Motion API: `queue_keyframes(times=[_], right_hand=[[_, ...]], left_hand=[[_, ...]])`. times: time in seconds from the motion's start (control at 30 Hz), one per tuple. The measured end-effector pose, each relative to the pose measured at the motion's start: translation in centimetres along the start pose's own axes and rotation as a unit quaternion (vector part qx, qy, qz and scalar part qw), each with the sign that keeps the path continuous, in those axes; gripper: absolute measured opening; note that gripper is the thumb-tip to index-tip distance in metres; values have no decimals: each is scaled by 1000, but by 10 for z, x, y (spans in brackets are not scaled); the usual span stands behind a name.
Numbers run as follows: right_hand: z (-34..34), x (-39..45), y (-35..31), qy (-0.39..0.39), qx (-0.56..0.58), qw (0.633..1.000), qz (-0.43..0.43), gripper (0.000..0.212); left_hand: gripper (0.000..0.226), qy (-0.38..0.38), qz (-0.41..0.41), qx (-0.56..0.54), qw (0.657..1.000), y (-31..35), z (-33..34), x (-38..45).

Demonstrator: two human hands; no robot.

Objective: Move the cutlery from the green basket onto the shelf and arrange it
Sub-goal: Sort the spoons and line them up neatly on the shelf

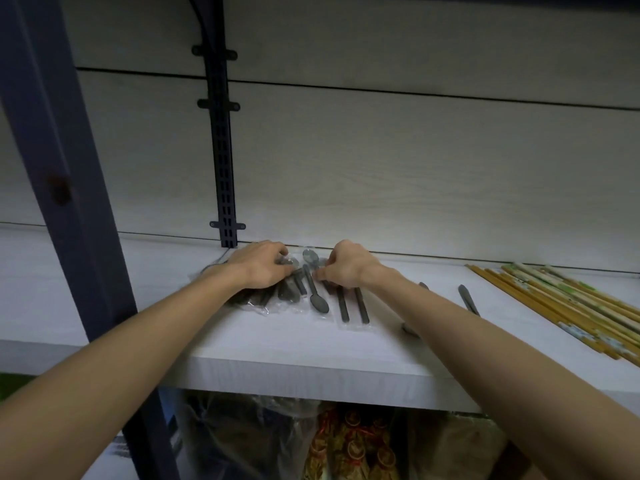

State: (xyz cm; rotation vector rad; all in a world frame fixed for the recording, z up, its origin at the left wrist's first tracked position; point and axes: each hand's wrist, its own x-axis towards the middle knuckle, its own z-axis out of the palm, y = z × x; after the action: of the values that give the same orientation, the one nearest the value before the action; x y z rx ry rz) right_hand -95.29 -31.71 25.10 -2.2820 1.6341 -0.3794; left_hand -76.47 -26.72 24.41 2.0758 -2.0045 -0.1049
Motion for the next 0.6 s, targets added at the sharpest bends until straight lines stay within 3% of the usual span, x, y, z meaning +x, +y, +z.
queue_keyframes(times=[0.17,0.3,0.5,0.6], right_hand=[[-3,1,-3,-55,105,992,37,36],[-10,-2,2,-94,224,968,61,37],[-19,-2,10,-52,339,937,67,19],[-23,-5,16,-41,360,930,60,22]], left_hand=[[50,24,24,-15,999,2,-1,0],[26,9,42,-19,999,4,-5,5],[25,-28,31,-14,999,17,-13,15],[29,-60,25,-6,998,25,-13,22]])
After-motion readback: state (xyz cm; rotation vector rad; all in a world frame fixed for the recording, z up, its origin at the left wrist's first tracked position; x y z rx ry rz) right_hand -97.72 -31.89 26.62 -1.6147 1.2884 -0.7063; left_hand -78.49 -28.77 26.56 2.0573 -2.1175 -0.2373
